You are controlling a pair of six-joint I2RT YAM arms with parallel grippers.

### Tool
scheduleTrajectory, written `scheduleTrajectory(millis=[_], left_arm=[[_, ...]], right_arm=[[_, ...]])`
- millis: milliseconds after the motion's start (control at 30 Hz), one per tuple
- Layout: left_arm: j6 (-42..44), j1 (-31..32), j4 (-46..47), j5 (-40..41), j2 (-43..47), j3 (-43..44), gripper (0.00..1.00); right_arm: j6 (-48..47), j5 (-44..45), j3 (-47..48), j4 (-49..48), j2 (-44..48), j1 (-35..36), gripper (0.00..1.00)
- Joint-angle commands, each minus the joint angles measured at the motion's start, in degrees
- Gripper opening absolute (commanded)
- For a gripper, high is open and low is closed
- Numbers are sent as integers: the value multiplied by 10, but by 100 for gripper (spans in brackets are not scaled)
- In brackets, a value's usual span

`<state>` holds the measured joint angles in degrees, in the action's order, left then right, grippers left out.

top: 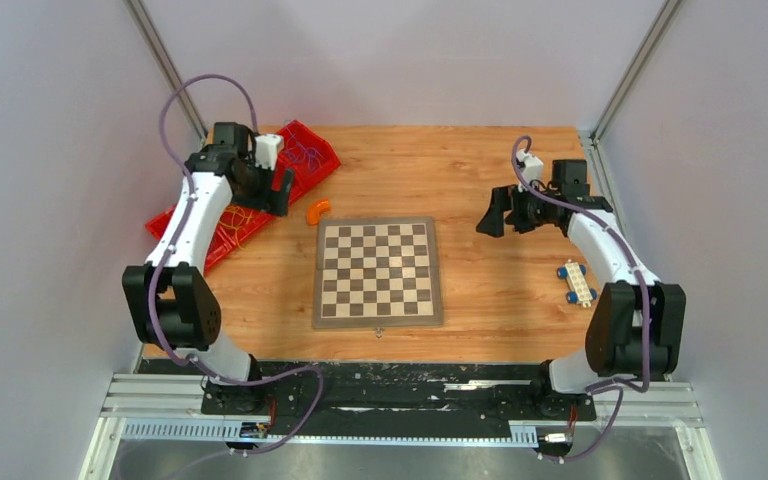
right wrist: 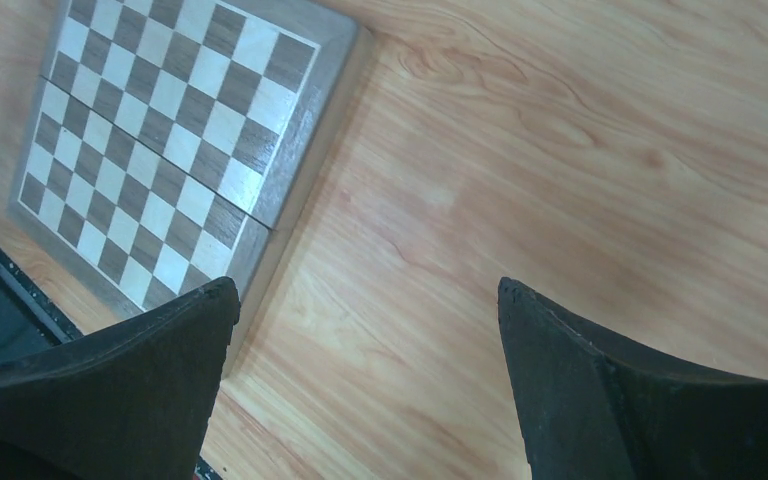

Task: Untangle the cables

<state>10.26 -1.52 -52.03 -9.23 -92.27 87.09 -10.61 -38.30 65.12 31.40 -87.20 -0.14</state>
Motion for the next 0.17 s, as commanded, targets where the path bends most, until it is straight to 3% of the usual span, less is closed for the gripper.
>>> scheduleTrajectory(millis=[0,133], left_arm=[[-22,40,48,26,52,-31,100],[-66,44,56,12,58,-43,100]], right_arm=[[-7,29,-37,-34,80,-21,100],[-16,30,-48,-34,117,-22,100]])
